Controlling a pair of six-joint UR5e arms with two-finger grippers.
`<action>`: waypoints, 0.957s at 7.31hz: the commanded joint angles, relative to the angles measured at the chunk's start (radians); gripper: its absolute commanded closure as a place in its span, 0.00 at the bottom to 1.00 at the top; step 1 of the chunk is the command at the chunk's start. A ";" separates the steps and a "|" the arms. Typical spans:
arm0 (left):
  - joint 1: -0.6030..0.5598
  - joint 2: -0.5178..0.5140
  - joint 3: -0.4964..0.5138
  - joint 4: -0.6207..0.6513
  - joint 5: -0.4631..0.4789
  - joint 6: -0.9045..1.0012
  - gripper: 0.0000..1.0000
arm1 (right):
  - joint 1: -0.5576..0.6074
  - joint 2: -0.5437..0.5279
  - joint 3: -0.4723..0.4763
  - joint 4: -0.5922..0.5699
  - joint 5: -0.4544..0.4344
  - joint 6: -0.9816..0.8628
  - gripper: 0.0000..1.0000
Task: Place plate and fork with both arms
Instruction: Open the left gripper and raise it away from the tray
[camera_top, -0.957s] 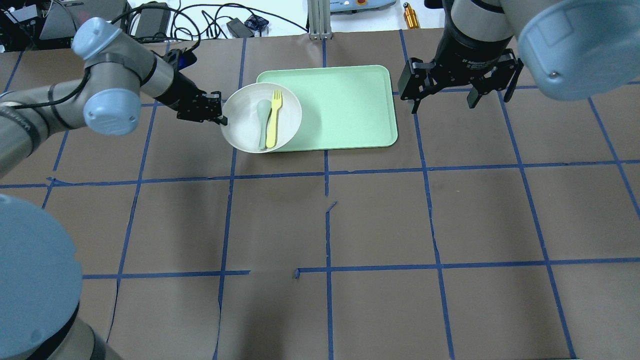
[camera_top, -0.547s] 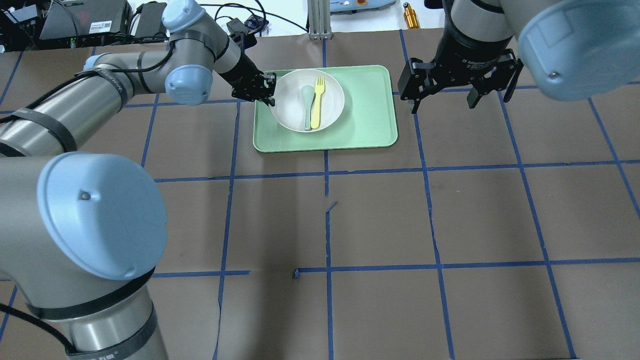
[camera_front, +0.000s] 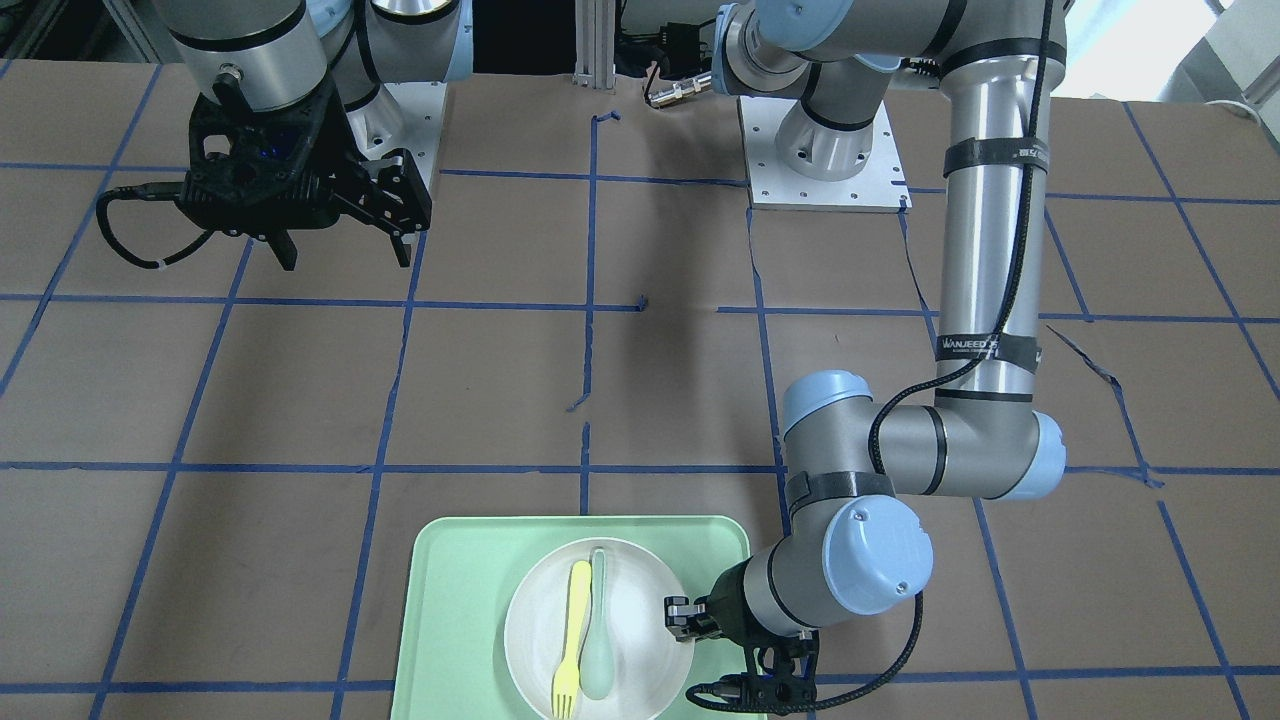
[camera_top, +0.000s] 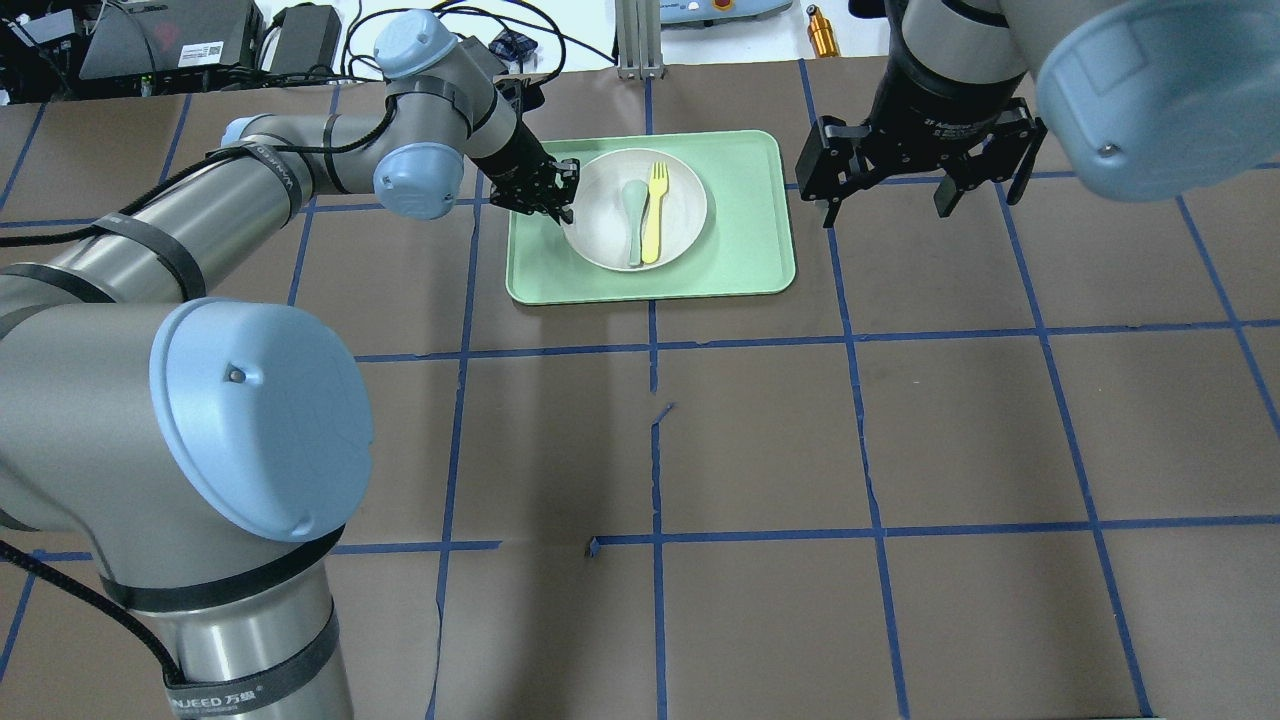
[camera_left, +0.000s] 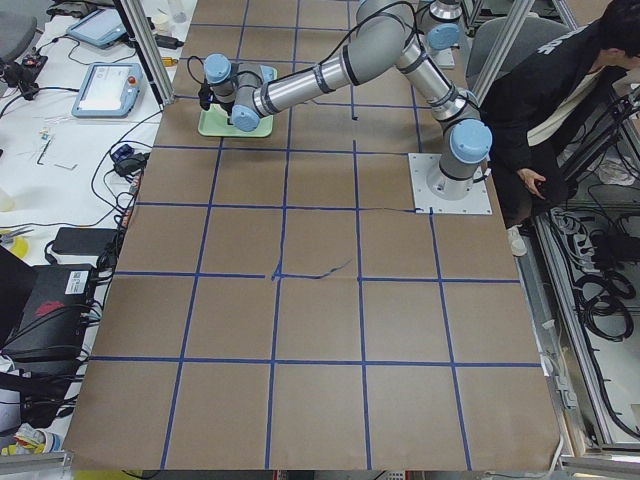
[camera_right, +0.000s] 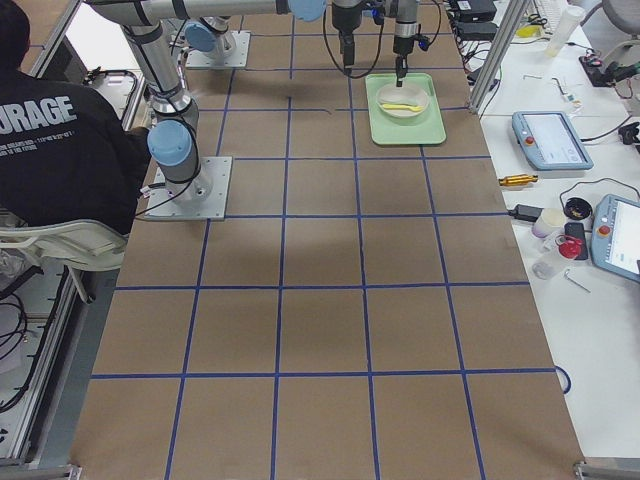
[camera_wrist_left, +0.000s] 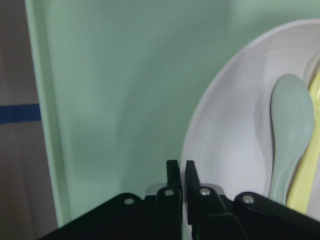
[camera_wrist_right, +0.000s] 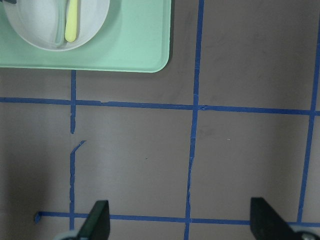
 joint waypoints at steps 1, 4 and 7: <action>0.005 0.077 -0.129 0.199 0.066 0.017 0.00 | 0.000 0.000 -0.001 0.000 0.000 0.000 0.00; 0.034 0.332 -0.156 -0.124 0.219 0.085 0.00 | 0.000 -0.002 0.002 0.001 0.000 0.001 0.00; 0.019 0.621 -0.165 -0.447 0.266 0.056 0.00 | 0.000 -0.002 0.000 0.001 0.000 0.000 0.00</action>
